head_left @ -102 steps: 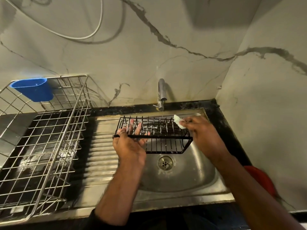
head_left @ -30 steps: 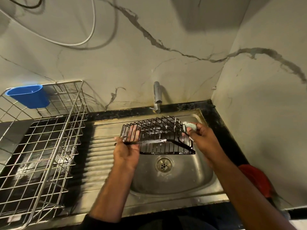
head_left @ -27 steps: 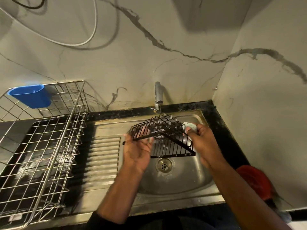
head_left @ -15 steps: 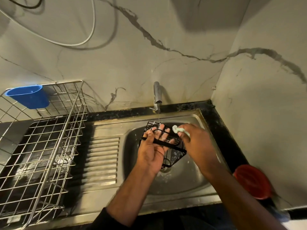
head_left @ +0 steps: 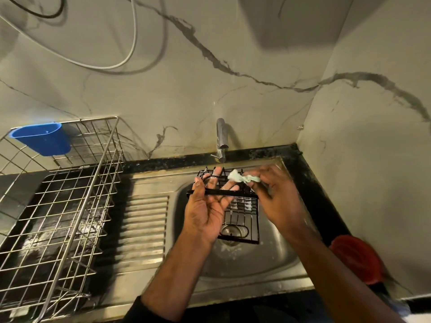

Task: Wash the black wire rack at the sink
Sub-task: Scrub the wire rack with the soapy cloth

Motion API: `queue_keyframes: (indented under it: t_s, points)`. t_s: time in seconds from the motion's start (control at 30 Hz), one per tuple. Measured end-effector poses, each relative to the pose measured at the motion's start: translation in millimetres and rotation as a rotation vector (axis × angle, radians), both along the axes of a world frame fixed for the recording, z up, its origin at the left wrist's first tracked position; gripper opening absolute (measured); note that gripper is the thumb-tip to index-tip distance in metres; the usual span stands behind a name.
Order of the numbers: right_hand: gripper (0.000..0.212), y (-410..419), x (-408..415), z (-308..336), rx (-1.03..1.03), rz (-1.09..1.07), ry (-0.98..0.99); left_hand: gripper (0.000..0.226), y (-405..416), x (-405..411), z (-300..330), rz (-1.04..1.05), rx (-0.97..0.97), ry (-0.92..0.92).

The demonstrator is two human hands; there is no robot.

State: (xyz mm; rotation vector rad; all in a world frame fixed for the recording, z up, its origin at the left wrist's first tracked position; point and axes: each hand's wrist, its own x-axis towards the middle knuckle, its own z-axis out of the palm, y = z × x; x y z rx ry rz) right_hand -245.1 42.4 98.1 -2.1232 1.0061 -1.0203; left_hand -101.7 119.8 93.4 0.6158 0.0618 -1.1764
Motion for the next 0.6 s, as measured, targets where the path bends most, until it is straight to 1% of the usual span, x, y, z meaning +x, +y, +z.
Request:
queue_keyframes:
  t_s: [0.13,0.17,0.23,0.3,0.33,0.37,0.47,0.53,0.6]
  points:
    - [0.028,-6.6,-4.1,-1.1,0.043,-0.111,-0.042,0.053,2.9,0.0,3.9,0.042,0.005,0.018]
    - [0.029,-6.8,-5.8,2.2,0.026,-0.108,-0.060,0.051,3.2,-0.4,4.4,0.042,0.002,0.023]
    - [0.030,-3.9,-7.0,11.5,-0.065,0.003,-0.057,0.051,1.9,-0.6,3.9,0.035,0.003,0.018]
    - [0.032,2.8,-8.0,17.1,-0.214,0.165,0.021,0.052,0.0,-0.3,3.2,0.046,0.013,0.007]
    - [0.034,2.8,-8.6,15.6,-0.281,0.201,0.069,0.050,-0.9,0.4,4.0,0.062,0.015,0.011]
    - [0.035,-0.2,-9.5,11.3,-0.297,0.188,0.088,0.048,-1.3,2.0,5.3,0.082,0.013,0.025]
    - [0.031,-7.1,-12.1,-0.2,-0.100,0.045,0.019,0.049,-2.5,10.0,10.5,0.140,-0.006,0.100]
    - [0.022,-5.2,-11.4,-5.6,-0.032,0.036,0.068,0.052,-3.0,16.4,11.3,0.178,-0.020,0.146]
    - [0.019,-1.2,-10.8,-7.1,-0.003,0.048,0.103,0.054,-3.1,23.4,10.4,0.215,-0.023,0.184]
